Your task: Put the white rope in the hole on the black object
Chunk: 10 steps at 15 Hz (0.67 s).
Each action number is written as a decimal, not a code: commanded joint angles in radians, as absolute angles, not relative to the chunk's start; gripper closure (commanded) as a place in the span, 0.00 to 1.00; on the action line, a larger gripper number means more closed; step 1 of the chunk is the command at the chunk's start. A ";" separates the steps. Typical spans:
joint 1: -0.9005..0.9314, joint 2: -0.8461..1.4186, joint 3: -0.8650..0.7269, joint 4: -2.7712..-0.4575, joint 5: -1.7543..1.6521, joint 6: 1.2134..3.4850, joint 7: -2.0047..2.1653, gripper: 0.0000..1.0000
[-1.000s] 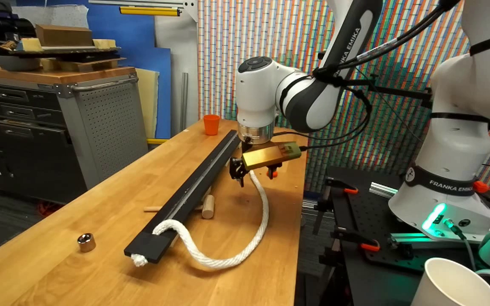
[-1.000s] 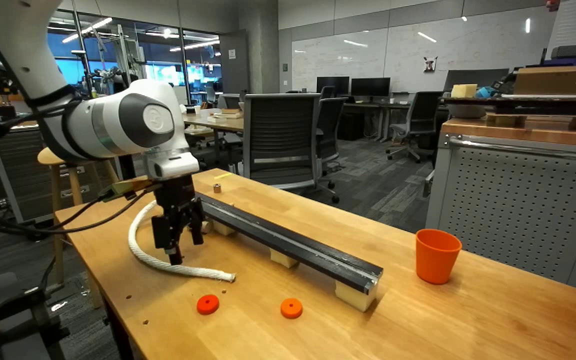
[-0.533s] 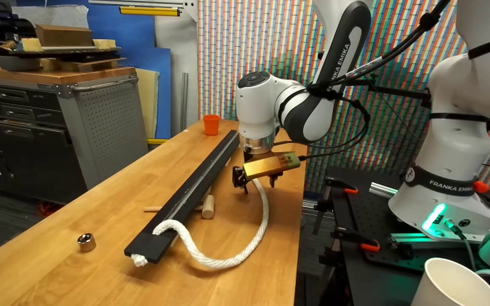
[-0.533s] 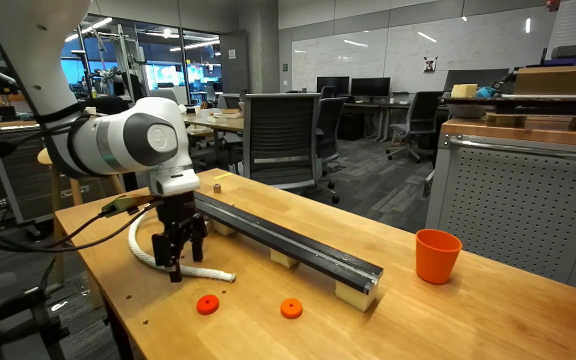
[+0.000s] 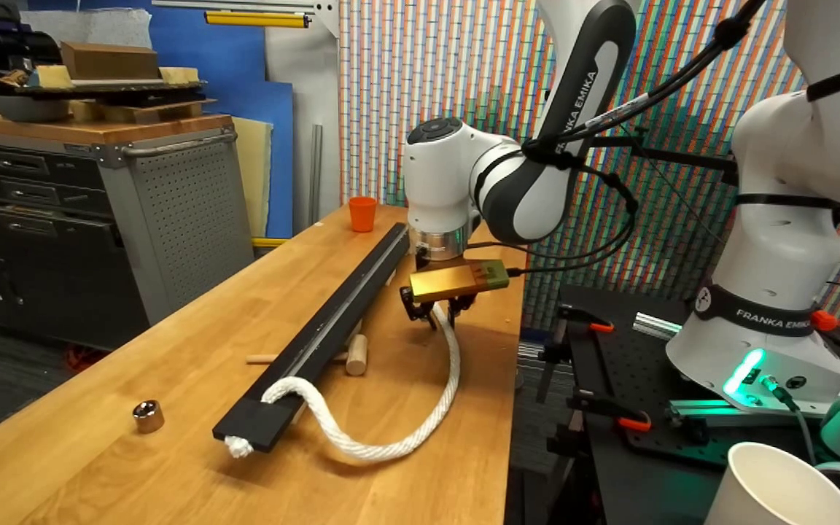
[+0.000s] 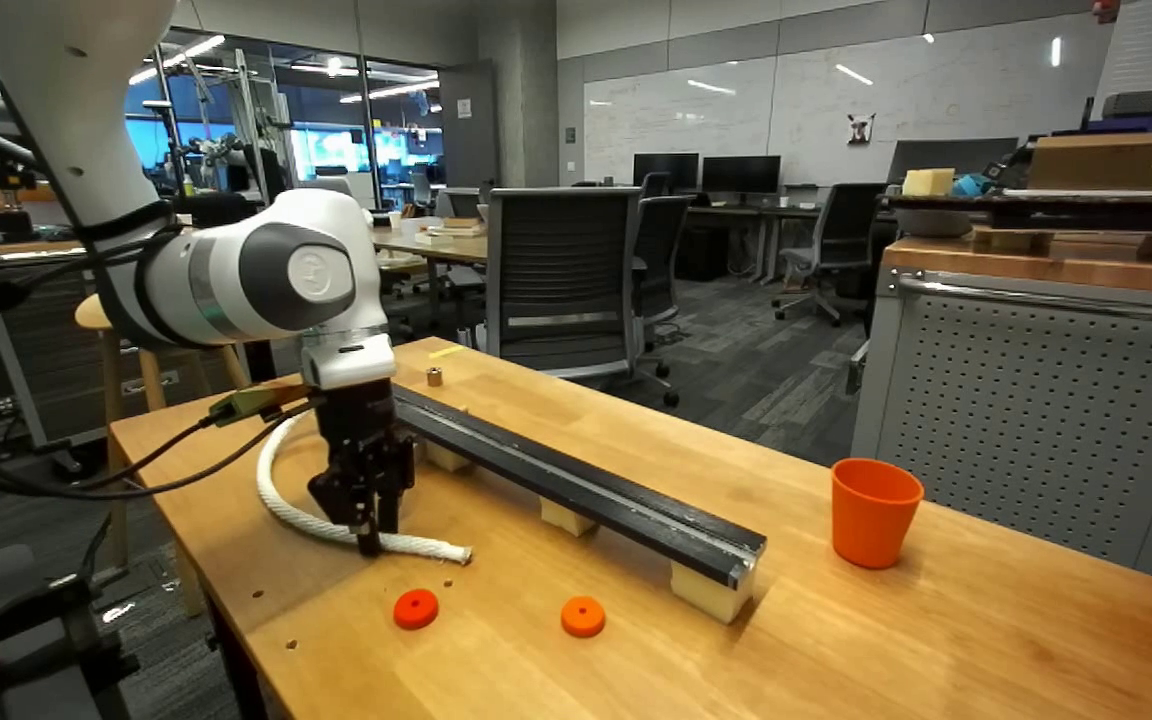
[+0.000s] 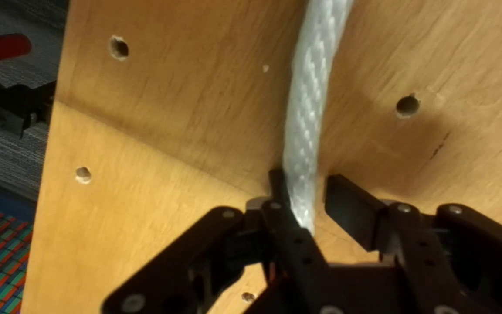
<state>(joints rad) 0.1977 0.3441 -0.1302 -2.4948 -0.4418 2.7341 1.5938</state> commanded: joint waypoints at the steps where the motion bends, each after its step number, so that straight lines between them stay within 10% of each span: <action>1: 0.229 0.347 -0.157 -2.501 -0.420 2.749 1.628 0.99; 10: 0.211 0.298 -0.129 -2.443 -0.362 2.660 1.566 0.96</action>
<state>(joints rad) 0.2023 0.3350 -0.1360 -2.4824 -0.4034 2.7298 1.6140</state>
